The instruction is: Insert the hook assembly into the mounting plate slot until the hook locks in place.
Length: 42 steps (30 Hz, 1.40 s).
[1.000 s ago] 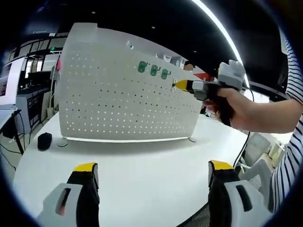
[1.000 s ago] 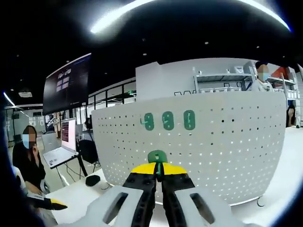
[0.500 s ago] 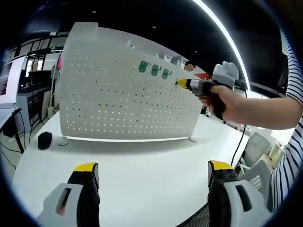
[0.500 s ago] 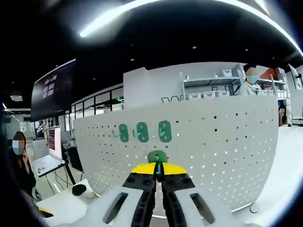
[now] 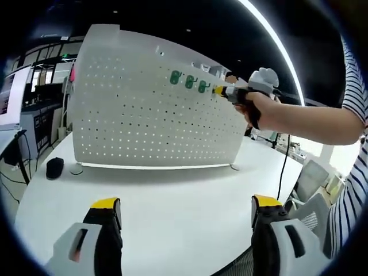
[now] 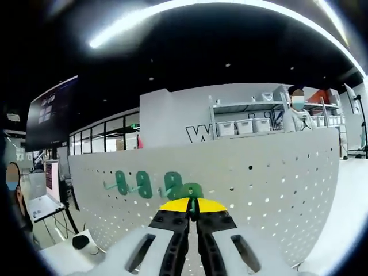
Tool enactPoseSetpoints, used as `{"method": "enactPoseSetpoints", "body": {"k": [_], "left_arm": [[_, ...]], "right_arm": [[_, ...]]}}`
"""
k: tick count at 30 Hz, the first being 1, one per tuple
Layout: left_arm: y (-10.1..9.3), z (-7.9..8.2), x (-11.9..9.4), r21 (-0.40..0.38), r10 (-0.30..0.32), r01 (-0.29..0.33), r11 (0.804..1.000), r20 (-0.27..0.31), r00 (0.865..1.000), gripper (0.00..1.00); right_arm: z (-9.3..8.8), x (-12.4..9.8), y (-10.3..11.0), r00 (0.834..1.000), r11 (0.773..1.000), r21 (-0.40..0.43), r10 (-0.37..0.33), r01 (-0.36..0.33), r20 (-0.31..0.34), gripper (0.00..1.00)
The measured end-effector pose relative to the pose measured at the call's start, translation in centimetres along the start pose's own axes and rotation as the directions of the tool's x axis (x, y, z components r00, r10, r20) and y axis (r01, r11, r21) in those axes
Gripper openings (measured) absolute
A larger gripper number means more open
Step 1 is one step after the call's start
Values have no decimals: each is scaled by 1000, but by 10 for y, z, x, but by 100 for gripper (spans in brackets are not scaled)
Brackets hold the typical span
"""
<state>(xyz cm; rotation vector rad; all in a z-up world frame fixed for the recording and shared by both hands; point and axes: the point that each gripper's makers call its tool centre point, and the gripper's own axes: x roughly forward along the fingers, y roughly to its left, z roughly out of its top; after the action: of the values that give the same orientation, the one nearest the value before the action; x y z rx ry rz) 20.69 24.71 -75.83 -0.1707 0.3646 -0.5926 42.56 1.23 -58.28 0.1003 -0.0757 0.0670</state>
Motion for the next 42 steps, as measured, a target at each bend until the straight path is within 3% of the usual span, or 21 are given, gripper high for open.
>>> {"method": "enactPoseSetpoints", "body": {"k": [13,20,42], "left_arm": [[3,-1,-1,-9,10,-10,1000,-2,1000,95],[4,0,-1,-12,13,-13,1000,1,1000,94],[6,1,-2,-21,22,-22,1000,6,1000,94]], "right_arm": [[11,15,-18,998,998,11,-56,56,16,0],[7,20,-22,998,997,43,-69,69,-2,0],[3,22,-18,989,990,4,-139,139,-43,0]]}}
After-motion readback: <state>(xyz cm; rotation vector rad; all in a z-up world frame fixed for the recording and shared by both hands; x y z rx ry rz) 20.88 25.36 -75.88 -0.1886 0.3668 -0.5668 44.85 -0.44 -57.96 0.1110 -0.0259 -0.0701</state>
